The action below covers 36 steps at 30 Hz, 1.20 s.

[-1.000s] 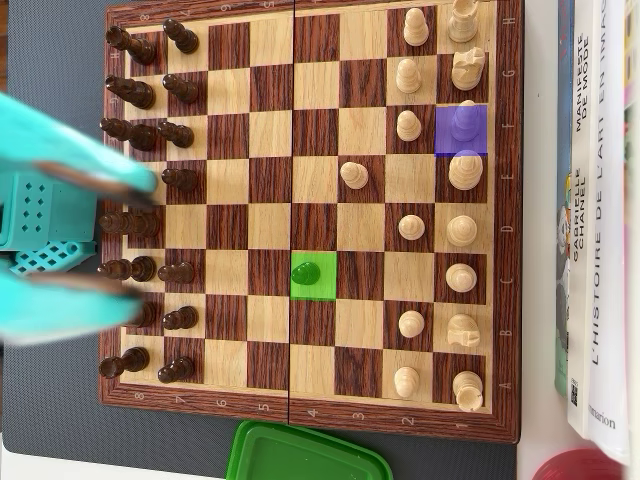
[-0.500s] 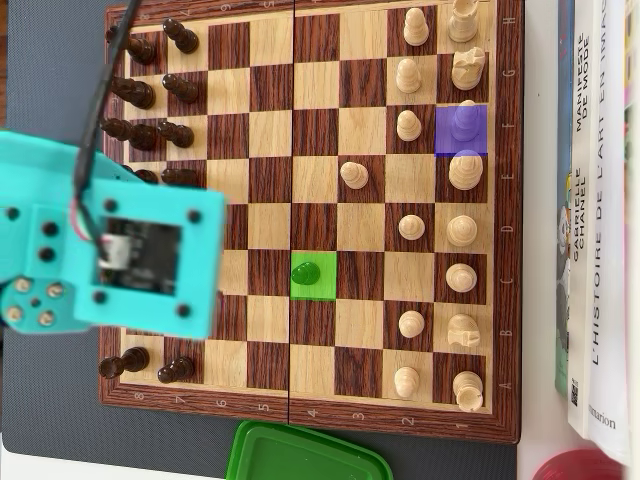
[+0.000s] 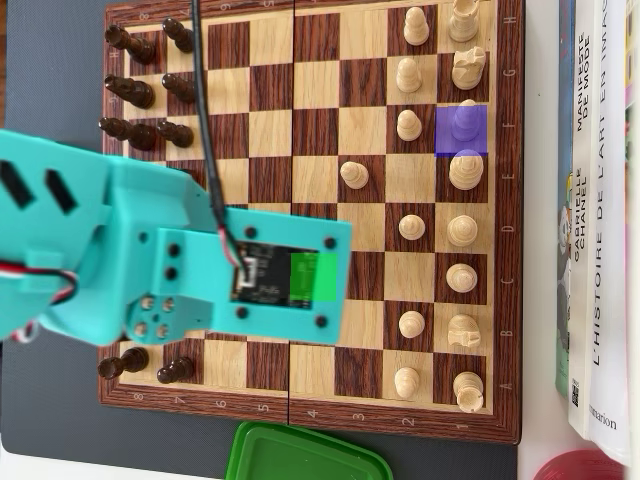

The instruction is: Play chess

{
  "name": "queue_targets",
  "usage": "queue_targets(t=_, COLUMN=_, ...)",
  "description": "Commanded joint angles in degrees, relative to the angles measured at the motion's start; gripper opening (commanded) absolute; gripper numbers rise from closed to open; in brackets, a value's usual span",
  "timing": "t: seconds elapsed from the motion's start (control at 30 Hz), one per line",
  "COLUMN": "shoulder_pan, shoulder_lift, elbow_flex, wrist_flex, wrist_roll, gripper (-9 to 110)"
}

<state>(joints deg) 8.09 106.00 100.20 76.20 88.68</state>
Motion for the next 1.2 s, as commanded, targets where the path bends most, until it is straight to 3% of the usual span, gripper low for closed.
queue_targets(t=0.0, shoulder_pan=-0.1, shoulder_lift=-2.2, elbow_flex=-3.7, wrist_flex=-0.4, wrist_roll=-0.4, gripper=16)
queue_targets(t=1.17, shoulder_pan=0.6, shoulder_lift=-21.9, elbow_flex=-14.1, wrist_flex=-0.2, wrist_roll=-2.8, gripper=16)
